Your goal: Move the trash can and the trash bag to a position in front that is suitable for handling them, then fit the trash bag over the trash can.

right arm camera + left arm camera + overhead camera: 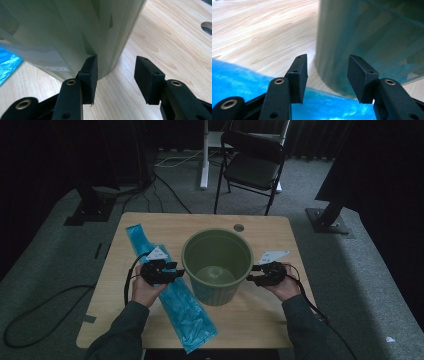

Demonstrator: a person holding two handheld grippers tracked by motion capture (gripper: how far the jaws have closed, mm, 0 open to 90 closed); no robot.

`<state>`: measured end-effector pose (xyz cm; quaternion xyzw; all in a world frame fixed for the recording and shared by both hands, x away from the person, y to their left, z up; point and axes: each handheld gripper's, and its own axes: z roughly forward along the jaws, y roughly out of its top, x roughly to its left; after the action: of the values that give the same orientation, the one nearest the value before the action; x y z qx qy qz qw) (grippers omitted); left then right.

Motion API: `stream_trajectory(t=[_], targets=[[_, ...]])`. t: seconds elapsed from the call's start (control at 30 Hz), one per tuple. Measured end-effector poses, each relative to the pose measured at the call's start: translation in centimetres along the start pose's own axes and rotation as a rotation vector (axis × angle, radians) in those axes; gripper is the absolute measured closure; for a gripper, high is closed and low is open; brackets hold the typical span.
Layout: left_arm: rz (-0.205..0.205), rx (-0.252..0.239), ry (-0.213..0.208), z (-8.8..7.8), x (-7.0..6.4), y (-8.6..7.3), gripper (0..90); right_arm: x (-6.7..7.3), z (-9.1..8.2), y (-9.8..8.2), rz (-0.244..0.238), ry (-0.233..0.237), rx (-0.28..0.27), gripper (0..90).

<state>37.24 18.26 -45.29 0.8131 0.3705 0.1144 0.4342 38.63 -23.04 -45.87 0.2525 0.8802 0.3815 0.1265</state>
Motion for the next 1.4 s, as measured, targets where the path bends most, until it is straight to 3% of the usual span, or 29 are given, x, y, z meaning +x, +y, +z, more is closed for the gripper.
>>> stream_trajectory(t=[0.1, 0.13, 0.3, 0.47, 0.6, 1.13, 1.4], targets=[[-0.011, -0.003, 0.021, -0.6, 0.6, -0.6, 48.6, 0.0, 0.0, -0.1, -0.002, -0.004, 0.006, 52.4], [-0.017, 0.001, 0.057, -1.3, 1.2, -1.2, 48.6, 0.0, -0.1, -0.2, 0.001, -0.005, 0.005, 52.2], [-0.067, -0.004, 0.12, -2.6, 2.8, -2.8, 46.9, -0.2, -0.2, -0.7, 0.01, -0.015, 0.009, 51.4], [-0.125, -0.003, 0.151, -3.4, 4.2, -3.6, 47.0, -0.3, -0.1, -0.7, 0.011, -0.018, 0.01, 51.3], [-0.147, 0.009, 0.16, -3.6, 4.8, -4.1, 47.0, -0.3, -0.1, -0.7, 0.009, -0.016, 0.012, 51.2], [-0.143, 0.068, 0.134, -2.5, 4.7, -4.8, 43.8, -0.4, -0.3, -0.8, 0.012, -0.017, 0.005, 50.8], [-0.131, 0.131, 0.176, -1.4, 3.7, -5.6, 39.7, -0.5, -0.3, -0.8, 0.011, -0.017, 0.002, 50.5]])
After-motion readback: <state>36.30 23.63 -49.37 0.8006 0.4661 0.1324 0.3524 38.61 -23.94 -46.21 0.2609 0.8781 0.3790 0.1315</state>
